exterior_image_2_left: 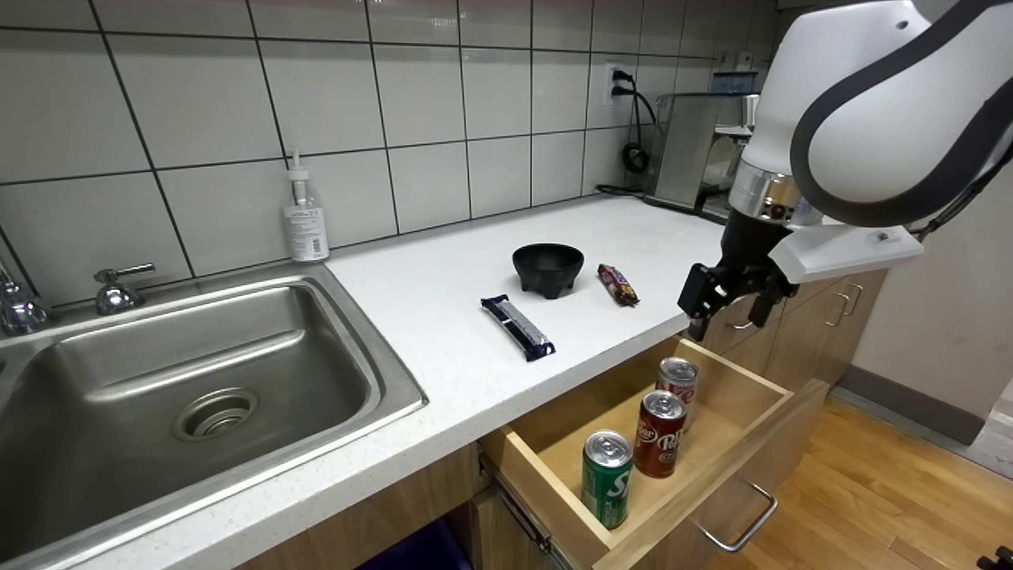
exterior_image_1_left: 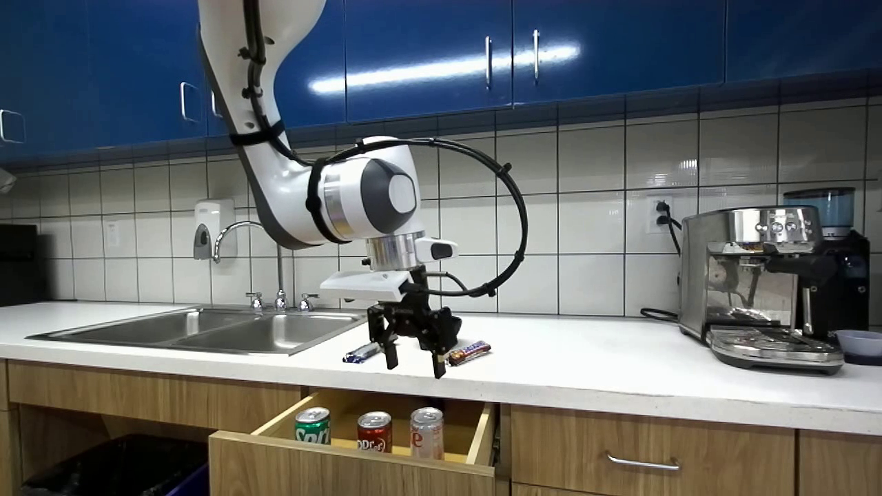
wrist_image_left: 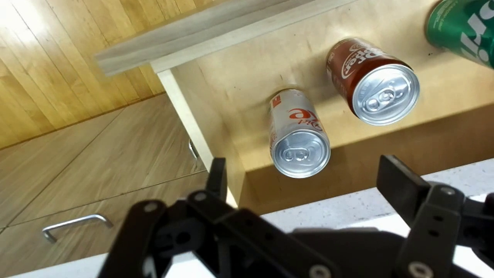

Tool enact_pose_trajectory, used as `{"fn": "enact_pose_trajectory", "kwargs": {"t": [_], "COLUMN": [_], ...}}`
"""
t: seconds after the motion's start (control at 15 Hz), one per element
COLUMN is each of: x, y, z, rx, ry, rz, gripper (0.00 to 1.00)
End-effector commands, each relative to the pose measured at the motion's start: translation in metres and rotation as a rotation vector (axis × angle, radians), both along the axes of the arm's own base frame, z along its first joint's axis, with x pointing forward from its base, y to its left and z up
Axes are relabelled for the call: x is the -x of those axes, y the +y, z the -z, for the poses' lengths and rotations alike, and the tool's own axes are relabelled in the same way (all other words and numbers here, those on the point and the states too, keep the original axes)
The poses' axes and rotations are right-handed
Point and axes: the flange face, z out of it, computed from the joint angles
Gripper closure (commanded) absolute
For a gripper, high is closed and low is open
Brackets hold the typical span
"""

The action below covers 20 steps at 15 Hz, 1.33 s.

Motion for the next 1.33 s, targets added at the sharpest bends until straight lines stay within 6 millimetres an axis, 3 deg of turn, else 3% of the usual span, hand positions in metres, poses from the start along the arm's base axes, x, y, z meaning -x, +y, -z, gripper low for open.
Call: {"fn": "enact_pose_trajectory", "kwargs": {"t": [0.0, 0.73, 1.27], "x": [0.000, 0.003, 0.006], "y": [-0.005, -0.005, -0.004], "z": [-0.019, -0.033, -0.027], "rx": [0.010, -0.113, -0.123], "ry": [0.020, 0.146, 0.233], "rz": [-0.115, -0.204, -0.179], "gripper": [0.00, 0.00, 0.00]}}
